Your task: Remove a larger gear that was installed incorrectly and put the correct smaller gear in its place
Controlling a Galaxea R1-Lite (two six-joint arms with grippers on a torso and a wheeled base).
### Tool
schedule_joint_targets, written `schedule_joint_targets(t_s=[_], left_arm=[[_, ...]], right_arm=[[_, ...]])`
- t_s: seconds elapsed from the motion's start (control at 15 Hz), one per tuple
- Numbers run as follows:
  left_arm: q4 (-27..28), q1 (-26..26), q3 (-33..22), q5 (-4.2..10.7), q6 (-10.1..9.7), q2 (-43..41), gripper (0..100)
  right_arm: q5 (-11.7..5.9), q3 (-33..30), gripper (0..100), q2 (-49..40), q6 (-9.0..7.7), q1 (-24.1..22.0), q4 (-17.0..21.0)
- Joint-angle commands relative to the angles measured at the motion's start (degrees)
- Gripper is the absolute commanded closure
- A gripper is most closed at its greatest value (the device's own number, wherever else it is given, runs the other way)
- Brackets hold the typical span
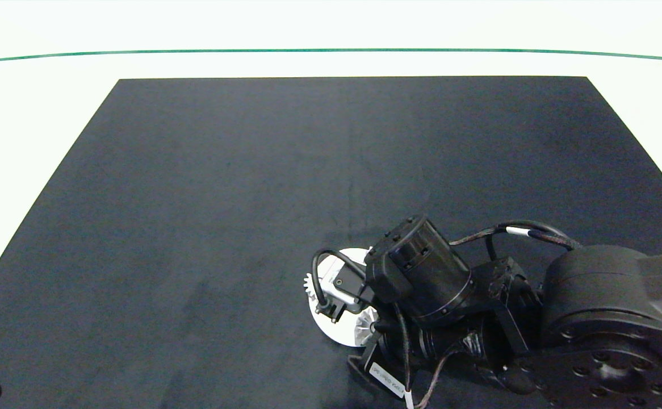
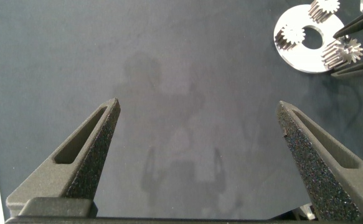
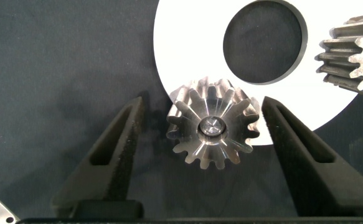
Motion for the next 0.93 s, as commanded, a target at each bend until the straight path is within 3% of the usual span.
schedule_joint_targets(t_s=[0.07,0.93], left_arm=[[0.11,0.01,0.04,-0.01,0.06,-0.20,0],[0.11,0.01,0.39,-0.01,0.06,-0.46,0]], right_arm=[[-0.09,-0.01,30,-0.11,-0.09,0.05,0.07],[-0.71,0.61,56,0.68,-0.35,0.13,0.07]])
